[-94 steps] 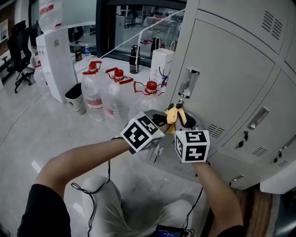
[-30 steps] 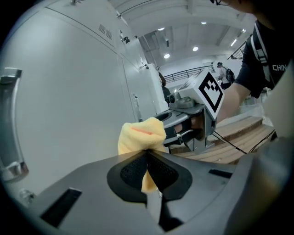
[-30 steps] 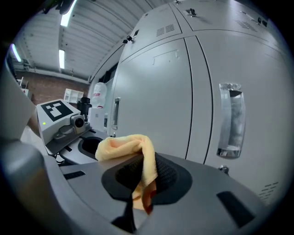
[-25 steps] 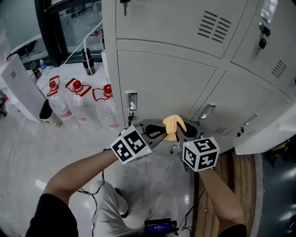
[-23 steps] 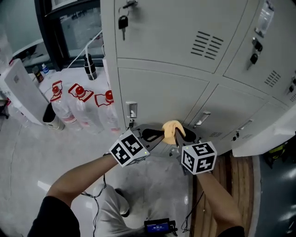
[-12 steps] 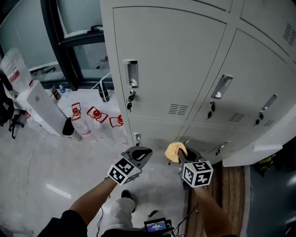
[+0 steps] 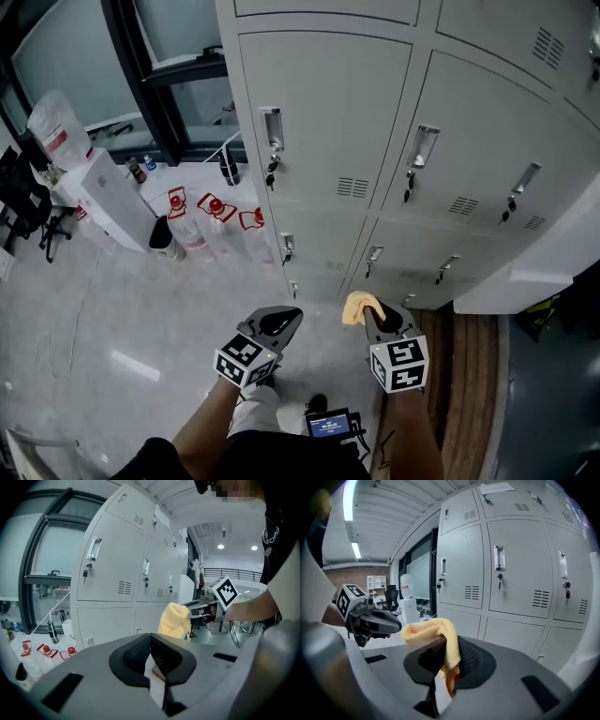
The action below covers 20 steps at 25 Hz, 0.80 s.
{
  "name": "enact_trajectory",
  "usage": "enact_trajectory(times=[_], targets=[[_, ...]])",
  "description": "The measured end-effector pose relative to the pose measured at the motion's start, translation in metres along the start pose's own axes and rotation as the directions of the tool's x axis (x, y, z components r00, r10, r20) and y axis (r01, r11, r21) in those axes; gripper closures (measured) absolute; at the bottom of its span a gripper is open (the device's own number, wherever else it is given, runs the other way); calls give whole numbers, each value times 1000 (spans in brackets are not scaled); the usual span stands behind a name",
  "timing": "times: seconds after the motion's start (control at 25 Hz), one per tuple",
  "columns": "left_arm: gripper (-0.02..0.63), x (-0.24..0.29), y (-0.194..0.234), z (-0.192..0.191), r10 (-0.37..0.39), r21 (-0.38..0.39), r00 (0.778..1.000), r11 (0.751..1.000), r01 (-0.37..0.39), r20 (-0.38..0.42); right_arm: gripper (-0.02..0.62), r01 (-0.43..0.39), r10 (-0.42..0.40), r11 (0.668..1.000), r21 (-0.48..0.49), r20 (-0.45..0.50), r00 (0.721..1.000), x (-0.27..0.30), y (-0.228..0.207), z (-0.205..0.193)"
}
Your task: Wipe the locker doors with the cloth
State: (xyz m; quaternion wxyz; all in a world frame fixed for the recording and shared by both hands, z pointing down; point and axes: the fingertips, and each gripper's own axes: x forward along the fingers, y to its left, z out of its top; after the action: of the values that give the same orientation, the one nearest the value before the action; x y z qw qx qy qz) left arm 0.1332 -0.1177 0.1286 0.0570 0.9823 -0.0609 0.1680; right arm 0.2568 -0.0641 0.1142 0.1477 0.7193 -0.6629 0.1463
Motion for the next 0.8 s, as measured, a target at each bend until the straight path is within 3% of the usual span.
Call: enact_trajectory(times=[0.36, 0.8], targets=[[586, -52, -44, 9, -15, 83, 999, 996, 11, 45, 532, 11, -11, 1000, 7, -12, 1000, -72, 49, -33], [586, -201, -126, -51, -33, 107, 996, 994, 24, 86, 532, 110, -111, 993, 43, 20, 994, -168, 176, -63]])
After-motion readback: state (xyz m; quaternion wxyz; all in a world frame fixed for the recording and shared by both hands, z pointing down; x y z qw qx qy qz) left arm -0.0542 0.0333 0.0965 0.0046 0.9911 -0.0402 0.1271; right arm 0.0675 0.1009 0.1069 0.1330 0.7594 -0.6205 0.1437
